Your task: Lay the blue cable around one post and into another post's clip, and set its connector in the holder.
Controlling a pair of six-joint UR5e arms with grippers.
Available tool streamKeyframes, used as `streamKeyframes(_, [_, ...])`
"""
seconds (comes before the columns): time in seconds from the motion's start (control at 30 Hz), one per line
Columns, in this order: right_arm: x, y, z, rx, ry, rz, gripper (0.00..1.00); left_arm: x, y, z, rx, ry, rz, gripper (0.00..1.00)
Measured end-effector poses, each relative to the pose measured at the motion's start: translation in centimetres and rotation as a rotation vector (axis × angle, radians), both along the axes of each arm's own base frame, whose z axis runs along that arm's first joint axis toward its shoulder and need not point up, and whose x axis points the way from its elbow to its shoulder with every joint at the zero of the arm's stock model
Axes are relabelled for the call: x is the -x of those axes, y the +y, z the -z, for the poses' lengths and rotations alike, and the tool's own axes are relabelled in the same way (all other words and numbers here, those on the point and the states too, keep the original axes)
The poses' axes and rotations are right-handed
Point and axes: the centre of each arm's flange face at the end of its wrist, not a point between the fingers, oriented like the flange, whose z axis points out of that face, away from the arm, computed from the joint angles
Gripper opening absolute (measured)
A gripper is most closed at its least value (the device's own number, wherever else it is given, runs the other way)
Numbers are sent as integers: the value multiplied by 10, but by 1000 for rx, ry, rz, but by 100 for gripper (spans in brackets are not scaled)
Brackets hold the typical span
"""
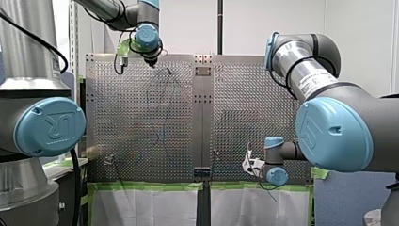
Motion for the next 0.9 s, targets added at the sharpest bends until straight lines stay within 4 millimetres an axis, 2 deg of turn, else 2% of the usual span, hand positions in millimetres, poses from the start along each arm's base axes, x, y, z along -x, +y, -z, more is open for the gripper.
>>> streamKeyframes(0.9, [0, 0, 0, -1, 0, 0, 0, 6, -3, -106, 14, -3, 53, 100])
